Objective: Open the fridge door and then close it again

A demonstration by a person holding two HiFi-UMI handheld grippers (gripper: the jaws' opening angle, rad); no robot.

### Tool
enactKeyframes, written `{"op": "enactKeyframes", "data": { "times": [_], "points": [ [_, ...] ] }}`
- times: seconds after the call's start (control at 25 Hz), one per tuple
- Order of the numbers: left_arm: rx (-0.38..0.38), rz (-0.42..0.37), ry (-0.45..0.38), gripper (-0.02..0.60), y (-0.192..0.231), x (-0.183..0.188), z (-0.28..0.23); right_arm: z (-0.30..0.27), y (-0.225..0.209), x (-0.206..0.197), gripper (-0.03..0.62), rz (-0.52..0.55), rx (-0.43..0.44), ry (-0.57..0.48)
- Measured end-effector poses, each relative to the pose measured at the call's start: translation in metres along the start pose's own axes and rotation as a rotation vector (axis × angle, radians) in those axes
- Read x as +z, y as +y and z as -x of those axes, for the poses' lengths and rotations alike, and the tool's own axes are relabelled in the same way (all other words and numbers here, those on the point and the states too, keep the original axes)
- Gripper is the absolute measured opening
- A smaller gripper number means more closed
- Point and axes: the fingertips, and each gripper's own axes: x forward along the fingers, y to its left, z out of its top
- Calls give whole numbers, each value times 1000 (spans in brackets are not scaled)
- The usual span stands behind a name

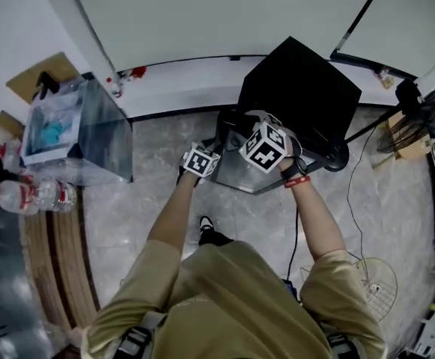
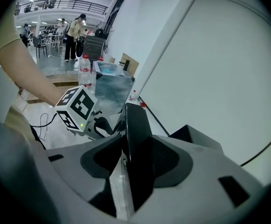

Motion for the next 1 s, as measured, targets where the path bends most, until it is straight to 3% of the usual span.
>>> {"op": "enactKeyframes", "data": {
  "times": [0.56, 1.0],
  "points": [
    [130, 60, -12, 124, -19, -26, 35, 19, 39, 7, 215, 98, 47, -17],
    [180, 113, -9, 121, -54, -54, 63, 43, 77, 5, 216, 163, 112, -34]
  ]
}}
